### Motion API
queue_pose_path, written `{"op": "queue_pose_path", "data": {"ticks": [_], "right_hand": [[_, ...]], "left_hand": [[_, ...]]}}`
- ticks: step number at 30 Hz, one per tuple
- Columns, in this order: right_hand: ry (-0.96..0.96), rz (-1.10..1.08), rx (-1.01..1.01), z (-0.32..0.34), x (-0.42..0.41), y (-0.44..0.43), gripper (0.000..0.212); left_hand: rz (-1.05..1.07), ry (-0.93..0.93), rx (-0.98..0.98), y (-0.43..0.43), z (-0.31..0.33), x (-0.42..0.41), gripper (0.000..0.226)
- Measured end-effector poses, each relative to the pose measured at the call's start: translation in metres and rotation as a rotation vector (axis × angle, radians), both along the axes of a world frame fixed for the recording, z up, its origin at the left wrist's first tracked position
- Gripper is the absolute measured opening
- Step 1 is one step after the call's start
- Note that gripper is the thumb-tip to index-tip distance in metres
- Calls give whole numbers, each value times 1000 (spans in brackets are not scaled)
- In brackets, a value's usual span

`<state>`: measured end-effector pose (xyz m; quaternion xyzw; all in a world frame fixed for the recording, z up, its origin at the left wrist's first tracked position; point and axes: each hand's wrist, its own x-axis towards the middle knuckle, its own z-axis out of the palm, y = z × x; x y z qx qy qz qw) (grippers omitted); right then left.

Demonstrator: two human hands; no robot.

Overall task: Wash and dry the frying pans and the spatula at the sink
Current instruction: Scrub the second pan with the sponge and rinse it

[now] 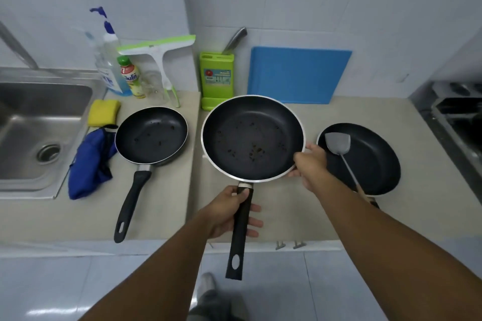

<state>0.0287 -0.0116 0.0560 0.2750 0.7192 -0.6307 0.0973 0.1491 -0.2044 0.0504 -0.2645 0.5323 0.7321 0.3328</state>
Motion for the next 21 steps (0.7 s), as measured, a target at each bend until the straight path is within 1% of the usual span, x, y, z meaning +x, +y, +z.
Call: {"op": "queue_pose_path", "data": {"ticks": [2,4,9,11,12,14,18,21], "right_hand": [[28,-1,-35,21,7,-7,43],[52,3,-64,40,16,-18,33],[100,19,-91,74,45,-72,30],[122,38,-89,85,56,-101,22],[135,51,-86,88,61,-116,20],[155,73,-78,93,70,-149,23],[179,113,-78,89,91,-229,26],[174,134,-102,81,109,-300,29]], "left_hand": [[9,48,-2,-7,19,6,26],[26,92,-61,-18,36,10,27],[94,175,-236,-66,62,18,35],[97,199,-265,-93,67,29,40],[104,205,-275,-107,70,35,40],[129,205,-287,-135,76,50,40],[210,151,-187,-208,82,80,37],[214,146,-212,-279,77,106,33]]}}
